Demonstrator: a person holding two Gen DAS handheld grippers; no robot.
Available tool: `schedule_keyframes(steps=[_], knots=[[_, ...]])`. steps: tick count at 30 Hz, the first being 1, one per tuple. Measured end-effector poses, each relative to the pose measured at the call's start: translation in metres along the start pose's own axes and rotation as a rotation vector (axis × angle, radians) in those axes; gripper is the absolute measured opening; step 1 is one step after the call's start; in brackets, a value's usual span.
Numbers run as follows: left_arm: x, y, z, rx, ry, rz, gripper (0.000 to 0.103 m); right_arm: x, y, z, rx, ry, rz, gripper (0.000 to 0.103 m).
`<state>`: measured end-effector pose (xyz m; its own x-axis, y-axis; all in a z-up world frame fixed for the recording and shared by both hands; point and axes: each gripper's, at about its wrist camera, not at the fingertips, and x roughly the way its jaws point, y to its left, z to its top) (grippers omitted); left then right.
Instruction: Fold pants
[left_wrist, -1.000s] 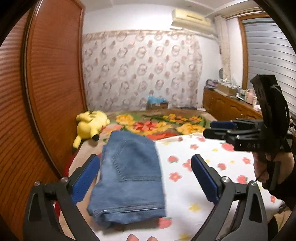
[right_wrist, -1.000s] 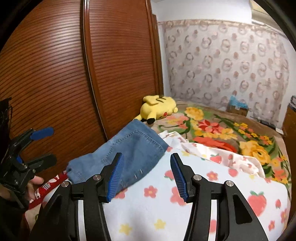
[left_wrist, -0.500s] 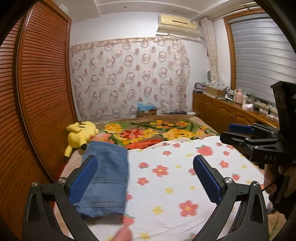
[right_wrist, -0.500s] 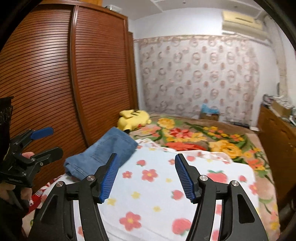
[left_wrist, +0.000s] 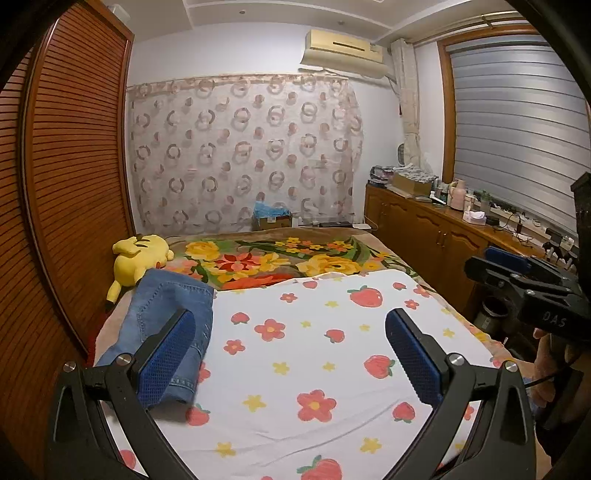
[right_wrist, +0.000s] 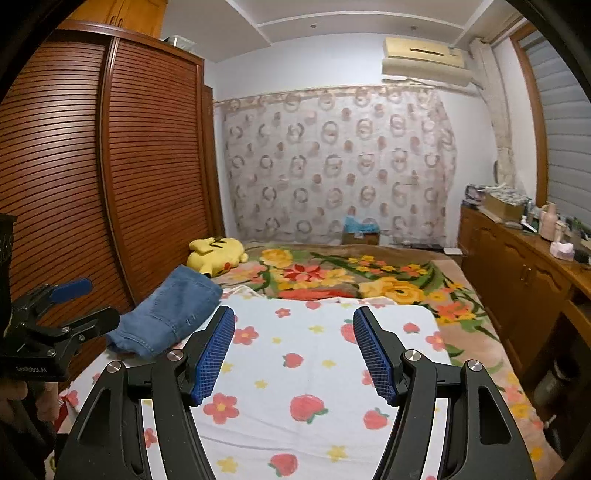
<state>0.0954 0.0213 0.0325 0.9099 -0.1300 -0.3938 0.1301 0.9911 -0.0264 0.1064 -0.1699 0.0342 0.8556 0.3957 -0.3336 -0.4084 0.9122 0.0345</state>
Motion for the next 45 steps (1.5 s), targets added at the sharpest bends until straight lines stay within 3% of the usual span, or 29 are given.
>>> schedule_keyframes(steps=[9,45], knots=[[-0.004,-0.006,-0.006,0.001,0.012,0.017,0.103,-0.007,0.014,-0.007,0.016,-0.001,-0.015,0.069],[-0.004,-0.002,-0.007,-0.009,0.022,0.022,0.103,-0.008,0.004,-0.007,0.018,0.011,-0.017,0.069]])
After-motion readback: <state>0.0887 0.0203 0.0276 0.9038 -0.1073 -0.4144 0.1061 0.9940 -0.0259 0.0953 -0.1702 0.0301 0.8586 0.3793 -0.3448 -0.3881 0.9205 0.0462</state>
